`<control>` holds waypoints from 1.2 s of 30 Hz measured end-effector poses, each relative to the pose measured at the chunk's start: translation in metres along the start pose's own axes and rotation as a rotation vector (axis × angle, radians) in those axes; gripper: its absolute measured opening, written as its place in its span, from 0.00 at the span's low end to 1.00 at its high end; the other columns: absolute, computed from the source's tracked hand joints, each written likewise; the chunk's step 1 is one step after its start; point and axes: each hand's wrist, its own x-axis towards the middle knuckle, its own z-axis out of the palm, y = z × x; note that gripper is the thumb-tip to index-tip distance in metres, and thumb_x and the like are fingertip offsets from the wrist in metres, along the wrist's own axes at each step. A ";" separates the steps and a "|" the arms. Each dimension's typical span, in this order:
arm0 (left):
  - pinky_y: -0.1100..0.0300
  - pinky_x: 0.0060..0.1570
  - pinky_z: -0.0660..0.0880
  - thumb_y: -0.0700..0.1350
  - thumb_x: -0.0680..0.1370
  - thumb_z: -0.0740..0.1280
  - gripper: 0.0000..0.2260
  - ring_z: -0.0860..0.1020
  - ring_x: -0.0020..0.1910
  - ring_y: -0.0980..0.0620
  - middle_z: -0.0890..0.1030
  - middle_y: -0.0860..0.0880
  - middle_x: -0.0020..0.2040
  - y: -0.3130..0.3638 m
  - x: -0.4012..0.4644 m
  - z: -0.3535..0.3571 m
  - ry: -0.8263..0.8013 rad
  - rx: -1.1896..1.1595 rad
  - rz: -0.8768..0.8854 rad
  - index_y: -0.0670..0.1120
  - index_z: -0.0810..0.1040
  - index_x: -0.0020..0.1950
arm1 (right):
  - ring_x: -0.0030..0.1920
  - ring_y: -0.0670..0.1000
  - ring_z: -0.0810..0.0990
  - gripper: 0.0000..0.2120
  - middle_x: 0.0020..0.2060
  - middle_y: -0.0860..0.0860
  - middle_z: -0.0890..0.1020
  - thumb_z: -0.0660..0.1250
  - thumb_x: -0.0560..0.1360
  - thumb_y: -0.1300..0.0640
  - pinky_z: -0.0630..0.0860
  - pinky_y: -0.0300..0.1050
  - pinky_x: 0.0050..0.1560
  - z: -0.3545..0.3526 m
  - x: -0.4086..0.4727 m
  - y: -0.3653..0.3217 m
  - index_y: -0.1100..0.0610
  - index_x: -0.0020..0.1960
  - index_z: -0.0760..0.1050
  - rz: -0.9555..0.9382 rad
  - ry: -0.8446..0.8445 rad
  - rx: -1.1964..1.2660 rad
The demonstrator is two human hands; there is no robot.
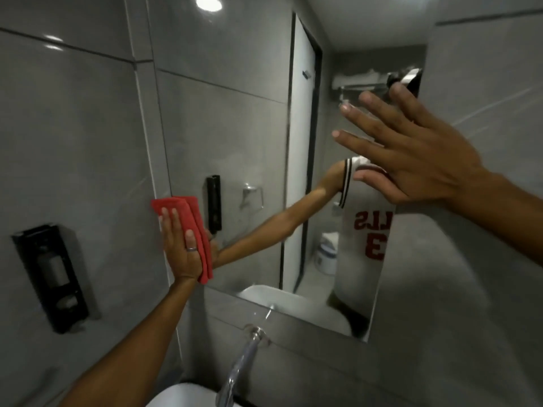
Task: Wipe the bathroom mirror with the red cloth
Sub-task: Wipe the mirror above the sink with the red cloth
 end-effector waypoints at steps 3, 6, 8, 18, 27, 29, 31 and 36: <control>0.43 0.83 0.47 0.54 0.84 0.50 0.31 0.52 0.84 0.35 0.55 0.37 0.84 0.002 -0.022 0.005 -0.017 -0.009 -0.122 0.36 0.57 0.82 | 0.84 0.65 0.56 0.37 0.84 0.62 0.56 0.50 0.84 0.34 0.55 0.68 0.82 0.001 0.000 0.000 0.56 0.85 0.53 0.046 0.003 0.017; 0.40 0.83 0.46 0.62 0.85 0.47 0.35 0.50 0.84 0.35 0.53 0.35 0.84 0.015 -0.046 0.014 -0.033 0.001 -0.109 0.36 0.55 0.82 | 0.84 0.65 0.55 0.38 0.84 0.62 0.55 0.47 0.84 0.33 0.52 0.66 0.82 0.003 -0.002 -0.001 0.55 0.86 0.51 0.060 0.016 0.034; 0.36 0.82 0.48 0.64 0.85 0.44 0.37 0.51 0.83 0.34 0.55 0.33 0.83 0.029 -0.064 0.022 -0.016 0.017 -0.086 0.35 0.57 0.82 | 0.84 0.65 0.57 0.38 0.84 0.62 0.57 0.48 0.84 0.33 0.55 0.66 0.81 0.004 0.000 -0.001 0.54 0.86 0.50 0.061 0.047 0.018; 0.31 0.77 0.59 0.52 0.87 0.50 0.26 0.63 0.78 0.29 0.64 0.33 0.79 0.195 -0.193 0.098 0.027 0.125 0.067 0.37 0.59 0.80 | 0.81 0.66 0.64 0.35 0.81 0.63 0.63 0.47 0.85 0.34 0.60 0.67 0.80 0.001 0.002 -0.004 0.54 0.85 0.56 0.106 0.083 0.008; 0.35 0.75 0.62 0.57 0.86 0.51 0.24 0.63 0.79 0.37 0.62 0.44 0.82 0.262 -0.213 0.099 -0.186 0.064 0.435 0.54 0.59 0.82 | 0.79 0.68 0.67 0.27 0.78 0.64 0.69 0.52 0.86 0.46 0.60 0.67 0.80 -0.023 0.002 0.012 0.59 0.80 0.68 0.254 0.139 0.141; 0.37 0.80 0.55 0.57 0.86 0.51 0.26 0.56 0.83 0.40 0.54 0.46 0.85 0.272 -0.168 0.101 -0.196 0.064 0.499 0.55 0.55 0.84 | 0.80 0.67 0.65 0.28 0.79 0.64 0.68 0.50 0.86 0.47 0.59 0.68 0.80 -0.029 -0.001 0.034 0.59 0.80 0.67 0.405 0.163 0.154; 0.37 0.81 0.50 0.59 0.86 0.48 0.28 0.50 0.85 0.42 0.50 0.48 0.86 0.298 -0.103 0.100 -0.196 0.081 0.553 0.53 0.52 0.85 | 0.82 0.66 0.61 0.29 0.81 0.64 0.65 0.48 0.86 0.46 0.57 0.67 0.82 -0.034 -0.009 0.056 0.59 0.81 0.64 0.498 0.143 0.168; 0.38 0.82 0.43 0.63 0.86 0.48 0.32 0.45 0.85 0.43 0.46 0.45 0.86 0.407 0.071 0.083 -0.076 0.041 0.604 0.49 0.47 0.85 | 0.83 0.64 0.57 0.29 0.82 0.63 0.61 0.51 0.85 0.48 0.51 0.62 0.84 -0.038 -0.026 0.068 0.60 0.82 0.62 0.612 0.162 0.215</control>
